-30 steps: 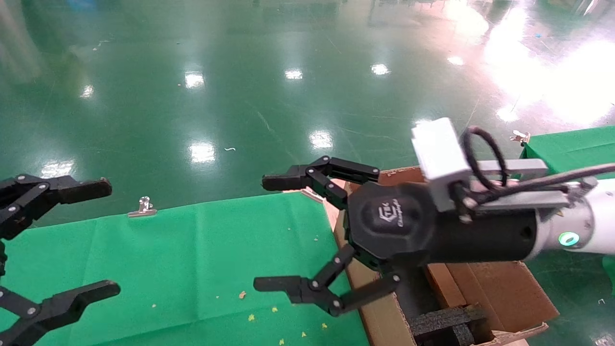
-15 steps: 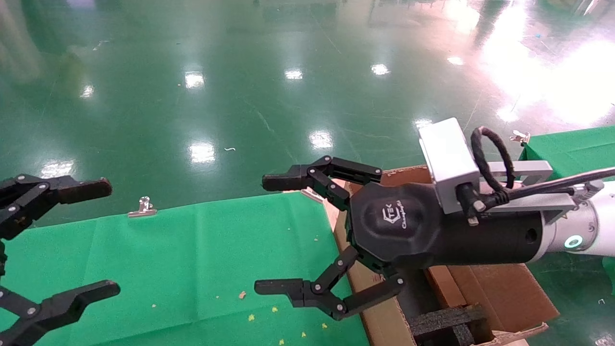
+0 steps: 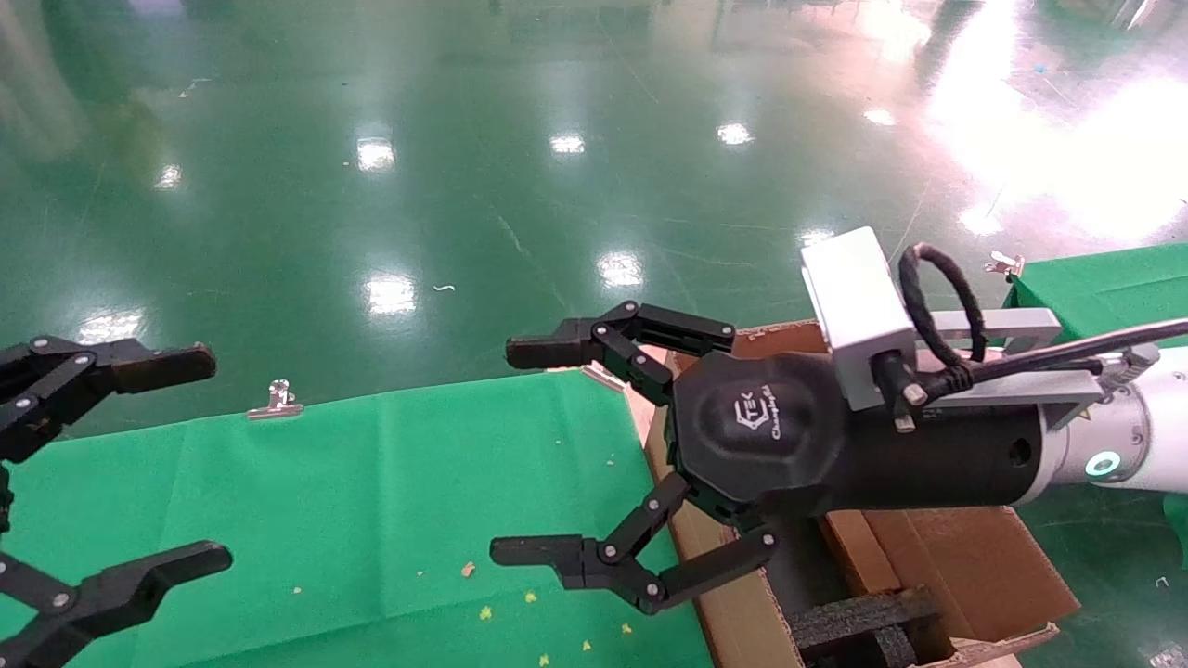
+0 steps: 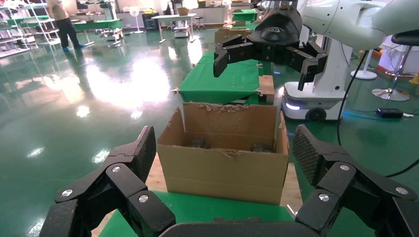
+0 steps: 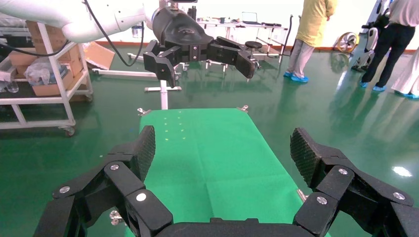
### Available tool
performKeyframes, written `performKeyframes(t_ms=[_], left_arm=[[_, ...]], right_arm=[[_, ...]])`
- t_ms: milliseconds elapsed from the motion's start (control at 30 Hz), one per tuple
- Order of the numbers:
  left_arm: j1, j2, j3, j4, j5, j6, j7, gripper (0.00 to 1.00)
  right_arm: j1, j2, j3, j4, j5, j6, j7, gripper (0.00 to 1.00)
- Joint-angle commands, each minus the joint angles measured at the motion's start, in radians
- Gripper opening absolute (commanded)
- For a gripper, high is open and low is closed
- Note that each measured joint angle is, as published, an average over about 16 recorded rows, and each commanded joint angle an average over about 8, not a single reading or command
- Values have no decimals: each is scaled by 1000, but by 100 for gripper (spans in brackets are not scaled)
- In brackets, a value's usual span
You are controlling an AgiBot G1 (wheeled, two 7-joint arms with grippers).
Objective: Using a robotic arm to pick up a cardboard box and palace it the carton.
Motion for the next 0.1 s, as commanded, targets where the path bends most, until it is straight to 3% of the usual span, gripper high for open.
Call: performKeyframes(t_ms=[33,100], left_arm=[[0,0,0,0,0,0,0,100],[0,0,0,0,0,0,0,100]], right_arm=[[1,0,-2,0,-1,1,0,100],[1,0,-2,0,-1,1,0,100]])
